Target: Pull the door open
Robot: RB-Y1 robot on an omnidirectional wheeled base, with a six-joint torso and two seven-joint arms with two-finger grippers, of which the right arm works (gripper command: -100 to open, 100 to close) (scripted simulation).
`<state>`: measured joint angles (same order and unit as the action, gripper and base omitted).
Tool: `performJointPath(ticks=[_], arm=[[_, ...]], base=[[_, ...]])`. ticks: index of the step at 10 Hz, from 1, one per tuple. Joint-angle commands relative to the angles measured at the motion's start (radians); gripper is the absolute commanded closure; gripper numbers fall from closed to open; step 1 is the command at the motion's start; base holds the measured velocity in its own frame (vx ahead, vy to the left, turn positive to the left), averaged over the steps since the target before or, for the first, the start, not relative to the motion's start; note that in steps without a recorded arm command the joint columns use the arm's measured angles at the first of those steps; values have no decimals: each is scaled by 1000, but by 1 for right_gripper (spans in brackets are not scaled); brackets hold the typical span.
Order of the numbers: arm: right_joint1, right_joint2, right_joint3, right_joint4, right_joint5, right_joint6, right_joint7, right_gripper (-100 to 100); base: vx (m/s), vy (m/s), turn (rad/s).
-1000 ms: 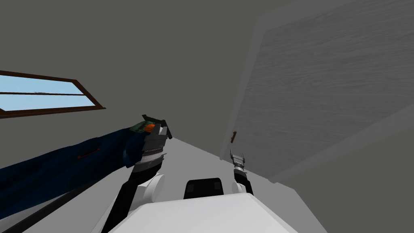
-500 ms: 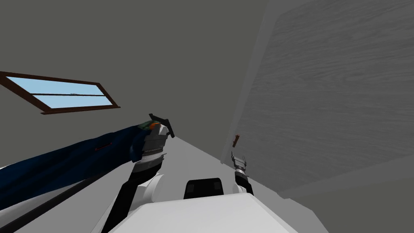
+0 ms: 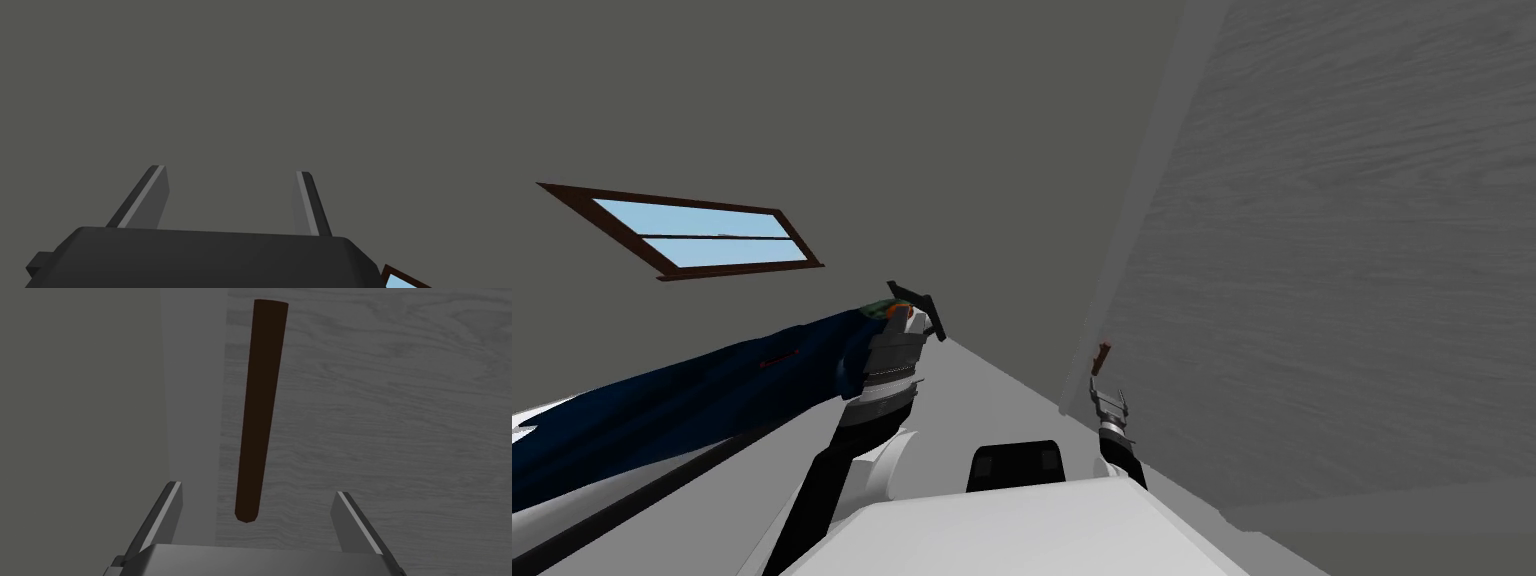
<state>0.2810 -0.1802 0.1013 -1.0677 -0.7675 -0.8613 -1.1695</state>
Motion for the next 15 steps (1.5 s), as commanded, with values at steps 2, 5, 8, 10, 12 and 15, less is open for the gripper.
performJointPath(ticks=[2, 5, 8, 10, 12, 15], arm=[[3, -42, -4, 36, -5, -14, -58, -100], [6, -95, -10, 75, -12, -25, -123, -100], [9, -148, -17, 115, -20, -37, -190, -100], [15, -153, -13, 126, -17, -47, -202, -100], [15, -153, -13, 126, -17, -47, -202, 100], [15, -153, -13, 126, -17, -47, -202, 100]], base=[[192, 7, 39], [147, -6, 35], [139, -17, 33], [117, -2, -6], [-28, 8, 11], [-5, -4, 7]])
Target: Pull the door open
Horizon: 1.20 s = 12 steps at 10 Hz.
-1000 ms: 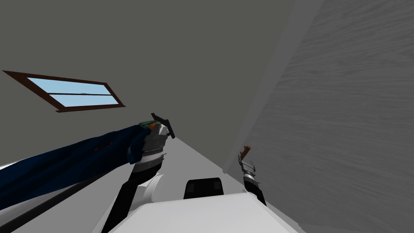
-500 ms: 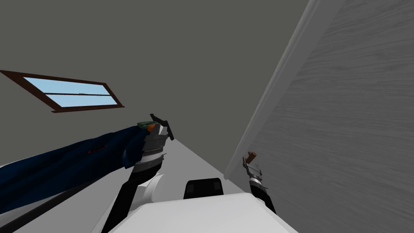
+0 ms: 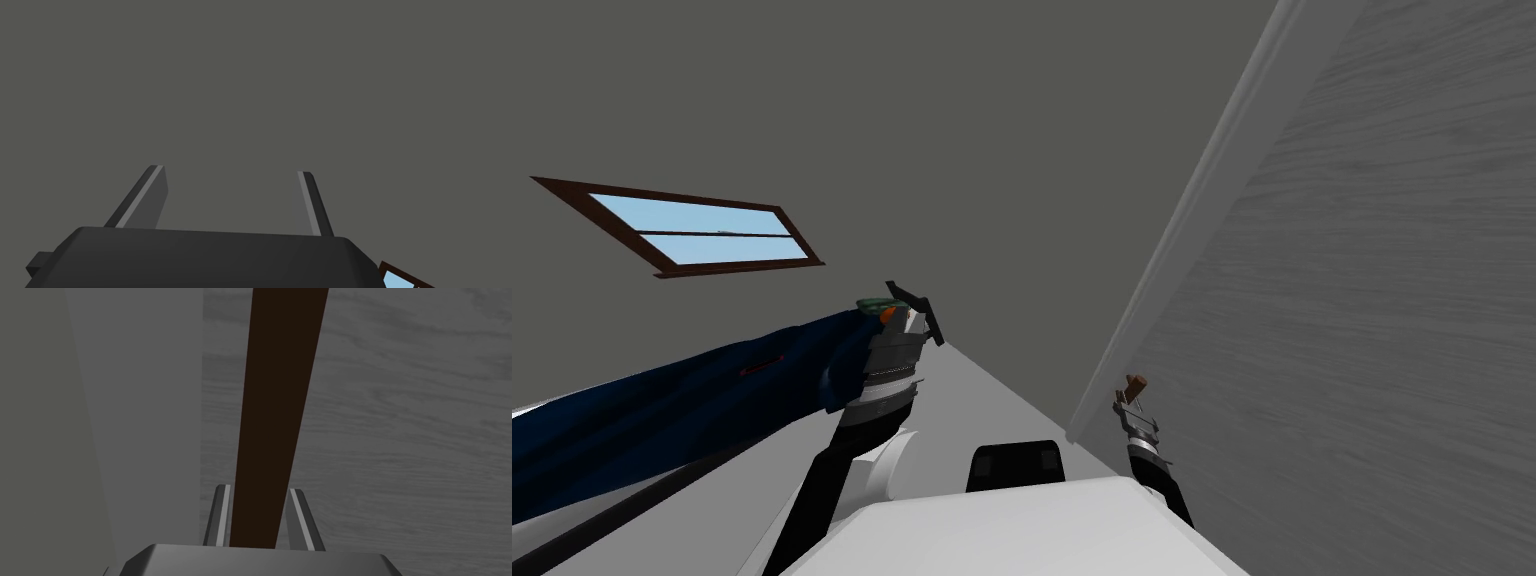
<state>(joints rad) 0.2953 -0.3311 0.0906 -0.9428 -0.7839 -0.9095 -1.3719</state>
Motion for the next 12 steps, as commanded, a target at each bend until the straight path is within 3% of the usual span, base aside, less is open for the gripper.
performJointPath(ticks=[1, 9, 11, 12], arm=[[0, -2, -2, 1, -1, 1, 0, 100], [37, -49, 104, -58, 56, -7, -65, 100], [30, -50, 106, -53, 58, -10, -70, 100], [39, -58, 130, -62, 72, -16, -80, 100]], base=[[0, 0, 0], [-201, 3, 63], [-181, 3, 43], [-147, -11, 64]])
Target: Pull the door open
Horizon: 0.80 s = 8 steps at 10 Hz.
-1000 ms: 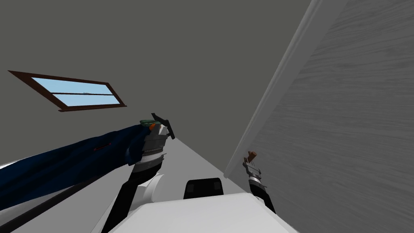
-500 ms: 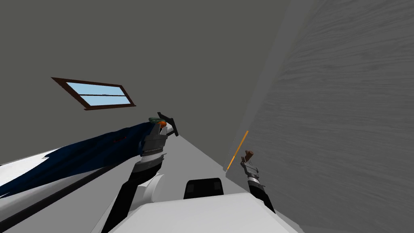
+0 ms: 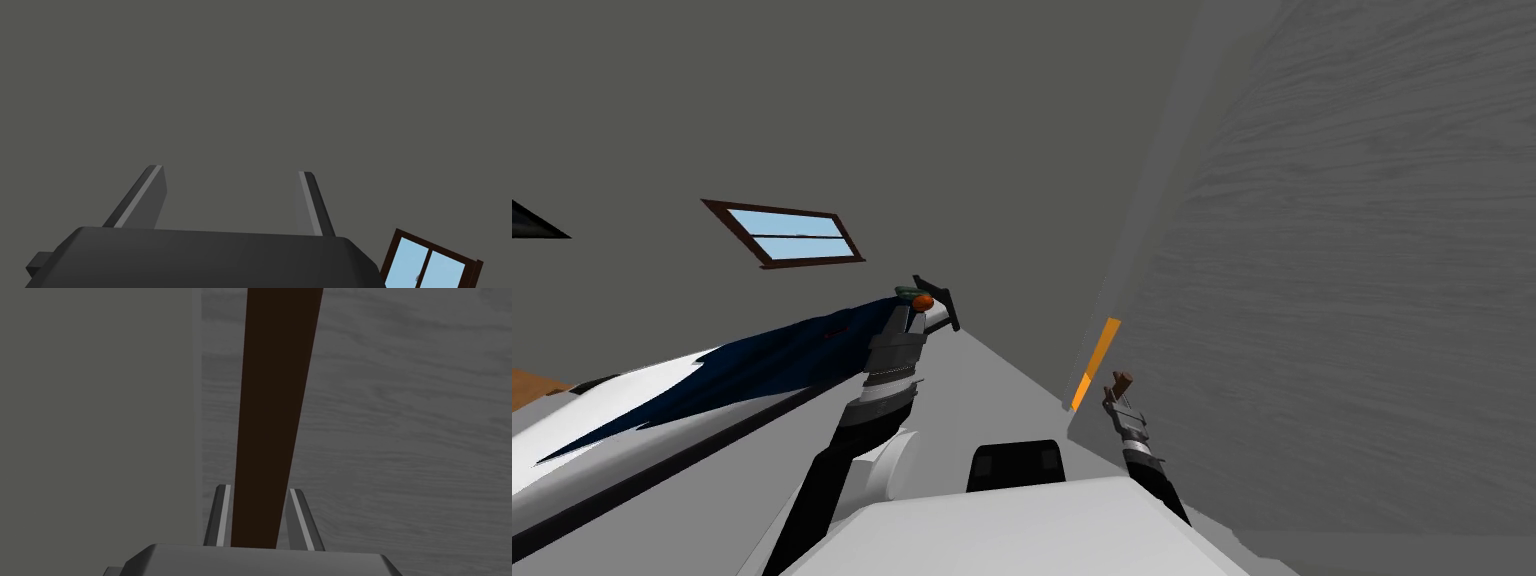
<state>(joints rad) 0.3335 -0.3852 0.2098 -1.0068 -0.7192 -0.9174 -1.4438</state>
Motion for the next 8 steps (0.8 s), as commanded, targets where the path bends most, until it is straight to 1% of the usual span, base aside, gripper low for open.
performJointPath(ticks=[1, 2, 4, 6, 7, 8], arm=[[3, -7, 16, 0, 10, -10, -11, 100], [11, -15, 34, -7, 21, -17, -19, 100], [21, -27, 59, -16, 36, -26, -32, 100], [32, -40, 84, -26, 52, -36, -44, 100], [22, -38, 73, -20, 46, -31, -41, 100], [31, -50, 92, -16, 56, -46, -57, 100]], base=[[-197, 0, 59], [-212, -9, 57], [-219, -25, 56], [-230, 9, 45], [-106, 6, 8], [-163, -23, 125]])
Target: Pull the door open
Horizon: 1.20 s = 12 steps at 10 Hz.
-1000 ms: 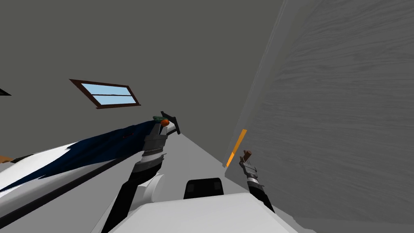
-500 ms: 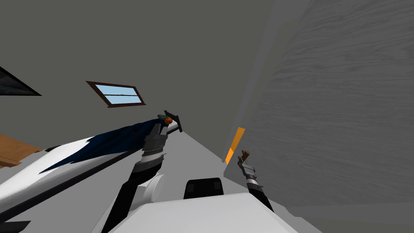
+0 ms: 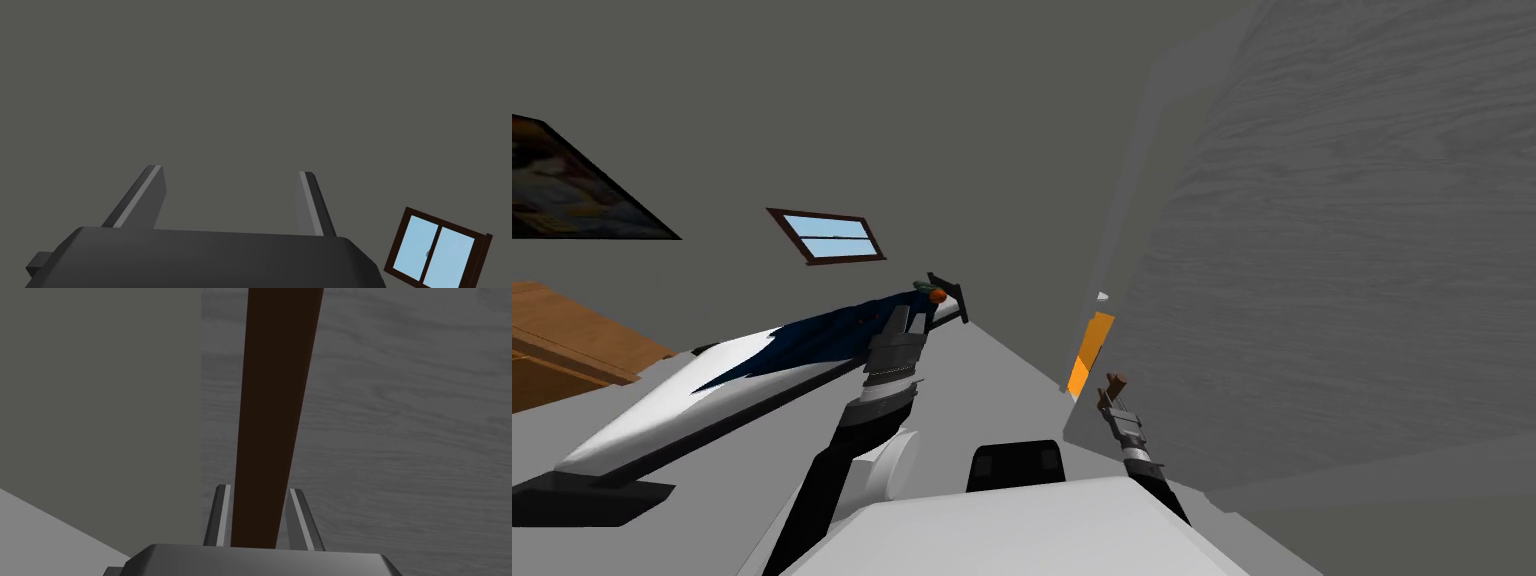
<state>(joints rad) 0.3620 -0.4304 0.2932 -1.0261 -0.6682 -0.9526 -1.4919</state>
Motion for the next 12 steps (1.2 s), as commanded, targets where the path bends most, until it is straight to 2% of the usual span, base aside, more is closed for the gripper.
performJointPath(ticks=[1, 5, 6, 7, 8, 12], arm=[[7, -12, 18, 5, 10, -19, -18, 100], [28, -52, 65, 13, 36, -66, -65, 100], [31, -57, 71, 14, 40, -73, -72, 100], [28, -52, 67, 11, 38, -67, -66, 100], [33, -66, 85, 24, 47, -88, -86, 100], [41, -98, 116, 53, 64, -137, -128, 100]], base=[[-230, -39, 131], [-230, -30, 113], [-231, -11, 89], [-103, 3, 19], [-199, -36, 190], [-240, -28, 137]])
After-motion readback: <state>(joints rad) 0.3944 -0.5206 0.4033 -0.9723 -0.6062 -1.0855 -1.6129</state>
